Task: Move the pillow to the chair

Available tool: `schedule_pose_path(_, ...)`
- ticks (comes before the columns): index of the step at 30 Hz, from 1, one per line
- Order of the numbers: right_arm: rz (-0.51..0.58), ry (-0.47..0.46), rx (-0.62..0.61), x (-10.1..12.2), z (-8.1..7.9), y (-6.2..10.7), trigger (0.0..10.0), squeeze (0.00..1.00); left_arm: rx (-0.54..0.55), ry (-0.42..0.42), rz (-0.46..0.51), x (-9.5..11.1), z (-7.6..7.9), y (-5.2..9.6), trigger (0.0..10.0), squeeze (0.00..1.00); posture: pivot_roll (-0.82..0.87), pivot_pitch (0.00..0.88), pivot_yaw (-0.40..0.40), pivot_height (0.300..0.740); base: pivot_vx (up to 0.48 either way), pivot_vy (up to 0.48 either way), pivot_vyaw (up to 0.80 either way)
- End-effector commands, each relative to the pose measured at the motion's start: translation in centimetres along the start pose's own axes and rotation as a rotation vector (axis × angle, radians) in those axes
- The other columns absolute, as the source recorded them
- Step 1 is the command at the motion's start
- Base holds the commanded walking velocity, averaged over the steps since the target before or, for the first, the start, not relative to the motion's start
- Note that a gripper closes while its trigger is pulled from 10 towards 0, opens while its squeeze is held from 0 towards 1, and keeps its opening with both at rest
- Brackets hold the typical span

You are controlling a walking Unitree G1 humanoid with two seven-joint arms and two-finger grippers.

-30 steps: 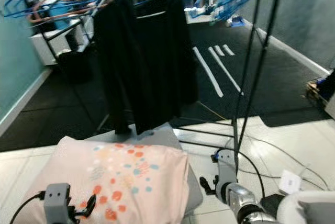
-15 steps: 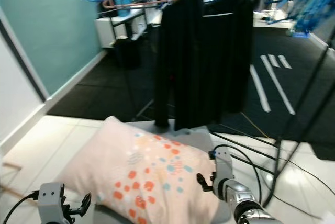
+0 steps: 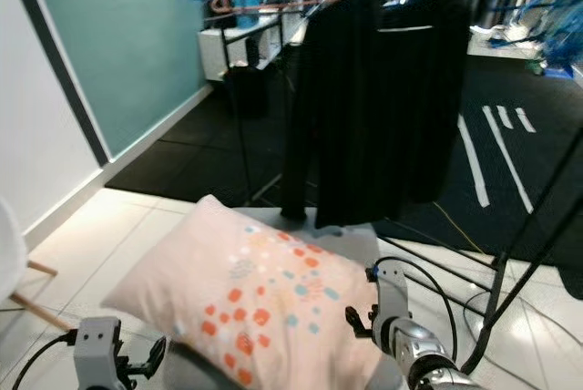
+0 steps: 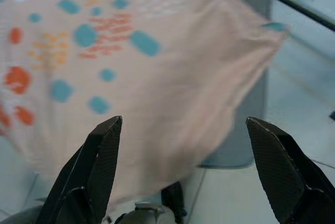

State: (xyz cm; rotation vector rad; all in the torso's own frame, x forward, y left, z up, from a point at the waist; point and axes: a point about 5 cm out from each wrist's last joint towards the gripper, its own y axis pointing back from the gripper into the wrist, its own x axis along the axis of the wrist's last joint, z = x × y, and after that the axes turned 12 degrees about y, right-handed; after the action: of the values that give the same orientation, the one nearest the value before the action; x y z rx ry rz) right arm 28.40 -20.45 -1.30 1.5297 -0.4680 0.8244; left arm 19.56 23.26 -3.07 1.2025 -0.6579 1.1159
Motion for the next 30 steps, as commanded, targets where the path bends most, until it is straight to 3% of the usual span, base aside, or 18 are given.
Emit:
schedule_pose_path(1, -0.010, 0.004, -0.005, 0.0, 0.0, 0.0, 10.0, 0.00, 0.009, 0.015, -0.003, 0.1, -0.3, 0.0, 10.0, 0.00, -0.18, 0.000, -0.032, 0.740, 0.000, 0.000, 0.00)
schedule_pose_path(5, -0.040, 0.024, -0.036, -0.1, 0.3, 0.0, 10.0, 0.00, 0.030, 0.092, 0.010, 0.3, -0.7, 0.0, 10.0, 0.00, -0.18, 0.000, -0.034, 0.740, 0.000, 0.000, 0.00)
schedule_pose_path(7, -0.040, 0.024, -0.036, -0.1, 0.3, 0.0, 10.0, 0.00, 0.030, 0.092, 0.010, 0.3, -0.7, 0.0, 10.0, 0.00, -0.18, 0.000, -0.034, 0.740, 0.000, 0.000, 0.00)
schedule_pose_path(9, -0.072, 0.058, -0.049, -0.3, 0.5, 0.1, 10.0, 0.00, 0.093, 0.208, 0.030, 0.7, -1.5, 0.0, 10.0, 0.00, -0.19, 0.000, -0.036, 0.735, 0.000, 0.000, 0.00)
schedule_pose_path(10, -0.072, 0.058, -0.049, -0.3, 0.5, 0.1, 10.0, 0.00, 0.093, 0.208, 0.030, 0.7, -1.5, 0.0, 10.0, 0.00, -0.19, 0.000, -0.036, 0.735, 0.000, 0.000, 0.00)
schedule_pose_path(11, -0.081, 0.067, -0.054, -0.3, 0.6, 0.1, 10.0, 0.00, 0.143, 0.306, 0.038, 0.9, -2.0, 0.0, 10.0, 0.00, -0.18, 0.000, -0.038, 0.730, 0.000, 0.000, 0.00)
schedule_pose_path(12, -0.081, 0.067, -0.054, -0.3, 0.6, 0.1, 10.0, 0.00, 0.143, 0.306, 0.038, 0.9, -2.0, 0.0, 10.0, 0.00, -0.18, 0.000, -0.038, 0.730, 0.000, 0.000, 0.00)
schedule_pose_path(13, -0.088, 0.076, -0.060, -0.3, 0.8, 0.2, 10.0, 0.00, 0.212, 0.433, 0.040, 0.9, -2.6, 0.0, 10.0, 0.00, -0.18, 0.000, -0.040, 0.720, 0.000, 0.000, 0.00)
schedule_pose_path(16, -0.089, 0.077, -0.061, -0.3, 0.8, 0.2, 10.0, 0.00, 0.224, 0.454, 0.039, 0.9, -2.7, 0.0, 10.0, 0.00, -0.18, 0.000, -0.040, 0.715, 0.000, 0.000, 0.00)
schedule_pose_path(18, -0.092, 0.082, -0.062, -0.3, 0.9, 0.2, 10.0, 0.00, 0.256, 0.516, -0.004, 0.3, -2.7, 0.0, 10.0, 0.00, -0.18, 0.000, -0.042, 0.705, 0.000, 0.000, 0.00)
schedule_pose_path(19, -0.096, 0.084, -0.064, -0.4, 0.9, 0.2, 10.0, 0.00, 0.297, 0.551, -0.079, -0.5, -2.8, 0.1, 10.0, 0.00, -0.18, 0.000, -0.043, 0.695, 0.000, 0.000, 0.00)
schedule_pose_path(21, -0.097, 0.084, -0.065, -0.4, 0.9, 0.2, 10.0, 0.00, 0.305, 0.553, -0.095, -0.6, -2.8, 0.1, 10.0, 0.00, -0.18, 0.000, -0.043, 0.690, 0.000, 0.000, 0.00)
schedule_pose_path(22, -0.101, 0.093, -0.070, -0.4, 1.0, 0.2, 10.0, 0.00, 0.282, 0.605, -0.095, -0.6, -2.6, 0.0, 10.0, 0.00, -0.18, 0.000, -0.043, 0.680, 0.000, 0.000, 0.00)
schedule_pose_path(28, -0.104, 0.111, -0.079, -0.3, 1.0, 0.2, 10.0, 0.00, 0.220, 0.584, -0.163, -0.7, -1.8, -0.2, 10.0, 0.00, -0.18, 0.000, -0.042, 0.655, 0.000, 0.000, 0.00)
schedule_pose_path(29, -0.102, 0.114, -0.084, -0.3, 1.1, 0.2, 10.0, 0.00, 0.172, 0.636, -0.139, -0.2, -1.4, -0.4, 10.0, 1.00, -0.19, 0.000, -0.042, 0.645, 0.000, 0.000, 0.00)
schedule_pose_path(30, -0.102, 0.114, -0.084, -0.3, 1.1, 0.2, 10.0, 0.00, 0.172, 0.636, -0.139, -0.2, -1.4, -0.4, 10.0, 1.00, -0.19, 0.000, -0.042, 0.645, 0.000, 0.000, 0.00)
